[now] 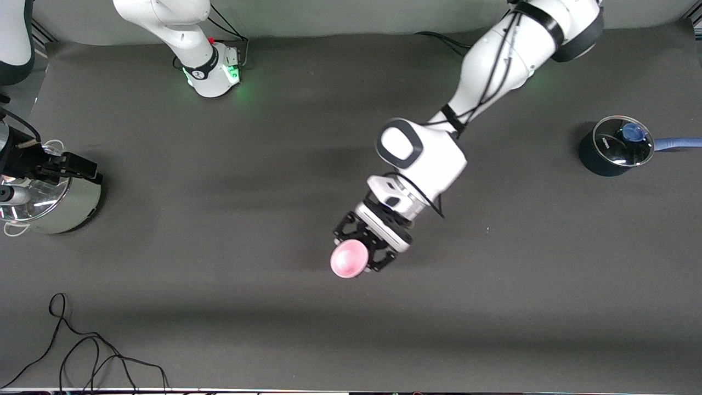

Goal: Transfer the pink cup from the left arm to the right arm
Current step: 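Lift the pink cup and carry it toward the table's middle, then reach the open right gripper toward the cup held by the left gripper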

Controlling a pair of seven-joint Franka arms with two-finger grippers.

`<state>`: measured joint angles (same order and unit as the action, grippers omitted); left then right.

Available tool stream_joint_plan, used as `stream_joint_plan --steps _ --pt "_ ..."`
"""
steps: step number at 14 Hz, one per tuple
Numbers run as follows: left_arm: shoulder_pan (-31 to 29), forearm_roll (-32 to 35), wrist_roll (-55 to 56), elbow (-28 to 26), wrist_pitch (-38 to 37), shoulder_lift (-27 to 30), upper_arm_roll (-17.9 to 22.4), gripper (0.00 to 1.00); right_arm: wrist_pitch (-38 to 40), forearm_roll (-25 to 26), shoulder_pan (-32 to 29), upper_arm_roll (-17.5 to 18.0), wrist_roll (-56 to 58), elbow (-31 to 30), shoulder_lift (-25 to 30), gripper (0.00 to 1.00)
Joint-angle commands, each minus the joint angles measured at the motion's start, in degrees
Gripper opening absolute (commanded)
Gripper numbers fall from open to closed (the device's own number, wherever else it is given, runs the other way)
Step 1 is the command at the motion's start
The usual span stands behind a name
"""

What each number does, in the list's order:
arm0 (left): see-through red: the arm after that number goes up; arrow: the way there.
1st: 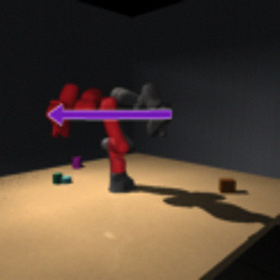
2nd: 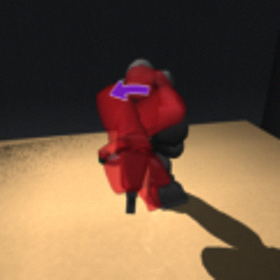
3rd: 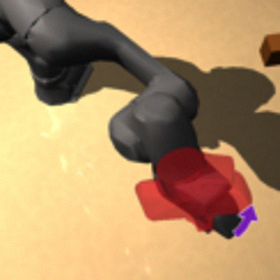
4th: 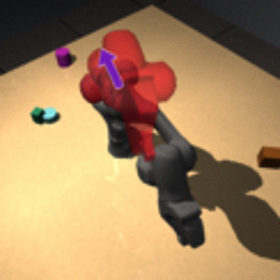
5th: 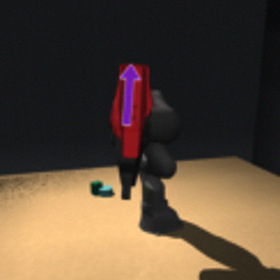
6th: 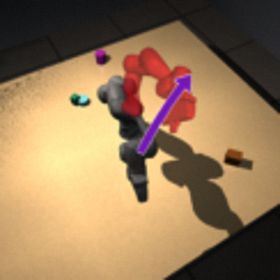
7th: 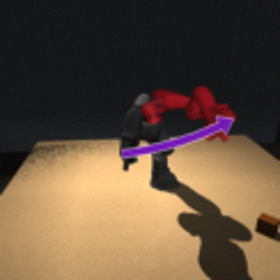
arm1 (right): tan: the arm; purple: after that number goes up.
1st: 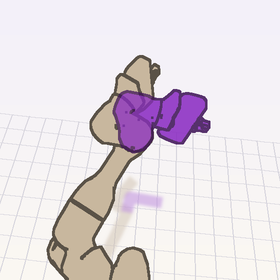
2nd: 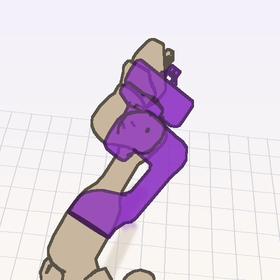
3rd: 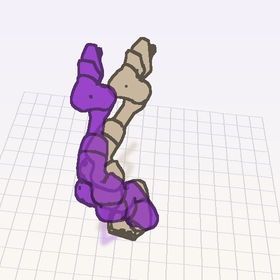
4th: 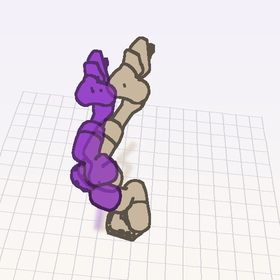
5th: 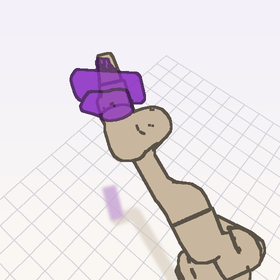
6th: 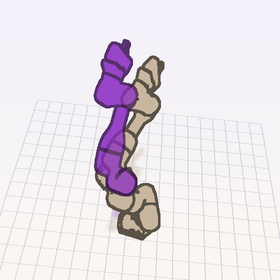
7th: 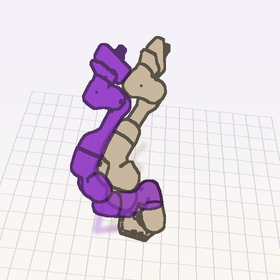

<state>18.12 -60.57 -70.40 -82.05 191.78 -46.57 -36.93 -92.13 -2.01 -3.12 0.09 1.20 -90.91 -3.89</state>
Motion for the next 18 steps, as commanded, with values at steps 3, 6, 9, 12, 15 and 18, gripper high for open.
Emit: stream_joint_plan --steps 3,6,9,12,15,18 --pt "6.30 -1.13 2.29 1.01 5.17 0.95 1.68 0.00 0.64 -1.59 3.47 -0.26 0.91 6.78 -3.49 1.00" --pt "8.33 -1.13 2.29 1.63 7.02 0.87 1.68 0.00 0.64 -1.50 5.67 -0.26 0.47 9.26 -4.20 1.00" --pt "9.13 -1.13 2.29 1.63 7.90 0.87 1.68 0.00 0.55 -1.07 7.86 -0.17 0.21 11.62 -6.38 1.00" --pt "9.21 -1.39 2.38 2.33 7.91 0.60 1.68 0.00 0.46 -1.07 10.75 -0.17 -0.05 19.61 -12.70 1.00" --pt "10.26 -1.39 2.38 2.68 8.17 0.43 2.38 0.00 0.38 -0.89 15.50 -0.17 -6.96 25.59 -17.28 1.00" --pt "13.85 -1.48 2.38 3.65 8.17 0.16 5.71 0.00 0.20 -0.80 19.90 -0.26 -12.95 29.47 -19.75 1.00"
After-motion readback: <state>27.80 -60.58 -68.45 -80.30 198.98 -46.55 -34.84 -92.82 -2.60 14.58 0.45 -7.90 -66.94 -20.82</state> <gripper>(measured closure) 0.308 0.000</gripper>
